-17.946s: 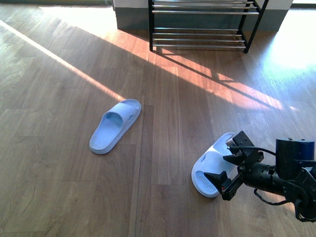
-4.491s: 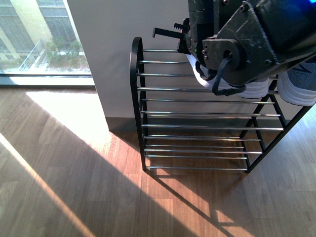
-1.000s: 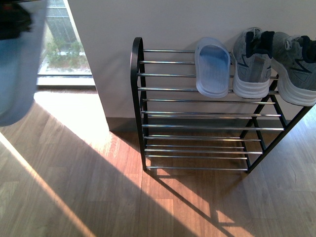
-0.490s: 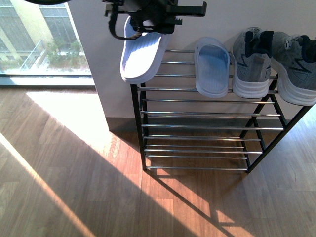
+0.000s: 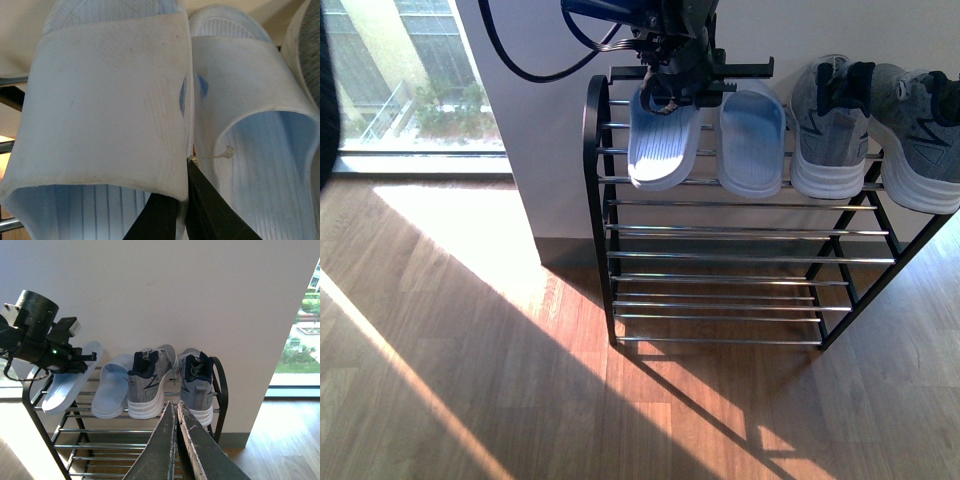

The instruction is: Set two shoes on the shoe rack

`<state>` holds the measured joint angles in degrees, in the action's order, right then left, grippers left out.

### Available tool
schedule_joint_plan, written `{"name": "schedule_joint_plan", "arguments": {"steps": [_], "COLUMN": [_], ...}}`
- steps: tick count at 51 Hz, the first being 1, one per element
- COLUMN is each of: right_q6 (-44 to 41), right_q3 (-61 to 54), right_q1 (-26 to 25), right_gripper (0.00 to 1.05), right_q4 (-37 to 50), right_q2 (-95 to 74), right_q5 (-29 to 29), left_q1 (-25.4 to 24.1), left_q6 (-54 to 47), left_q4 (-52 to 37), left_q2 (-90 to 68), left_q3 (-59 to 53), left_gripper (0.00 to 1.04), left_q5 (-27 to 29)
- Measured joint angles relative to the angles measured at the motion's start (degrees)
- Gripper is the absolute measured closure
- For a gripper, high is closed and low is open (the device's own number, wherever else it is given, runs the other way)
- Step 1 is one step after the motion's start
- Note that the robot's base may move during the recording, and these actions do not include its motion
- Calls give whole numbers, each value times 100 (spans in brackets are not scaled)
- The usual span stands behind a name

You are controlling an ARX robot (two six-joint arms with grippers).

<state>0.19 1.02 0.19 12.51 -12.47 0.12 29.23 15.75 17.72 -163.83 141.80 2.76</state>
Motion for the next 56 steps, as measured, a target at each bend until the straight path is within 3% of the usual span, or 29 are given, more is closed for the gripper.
{"name": "schedule_joint_plan", "arguments": {"steps": [11, 16, 19, 22, 43, 56], "right_q6": [0, 0, 0, 0, 0, 0], "right_q3": [0, 2, 2, 2, 2, 2], "right_q1": [0, -4, -4, -4, -4, -7], "right_gripper": [103, 103, 103, 103, 103, 103], "right_q4": [-299, -1165, -1217, -1237, -1246, -1246], "right_q2": [297, 997, 1185, 1196, 1213, 1215], "right_q5": [0, -4, -13, -9, -11, -11], "left_q1": [20, 17, 15, 37, 212, -22], "left_q6": [225, 343, 402, 404, 560, 645], "left_q4": [885, 1132, 1176, 1095, -1204, -994], "left_q2": [-848, -1176, -1233, -1202, 2044, 1449], "left_q3": [1467, 1950, 2033, 2028, -2514, -2140], "left_gripper": [103, 103, 103, 88, 8, 9], "left_q5": [337, 391, 389, 393, 1062, 1049]}}
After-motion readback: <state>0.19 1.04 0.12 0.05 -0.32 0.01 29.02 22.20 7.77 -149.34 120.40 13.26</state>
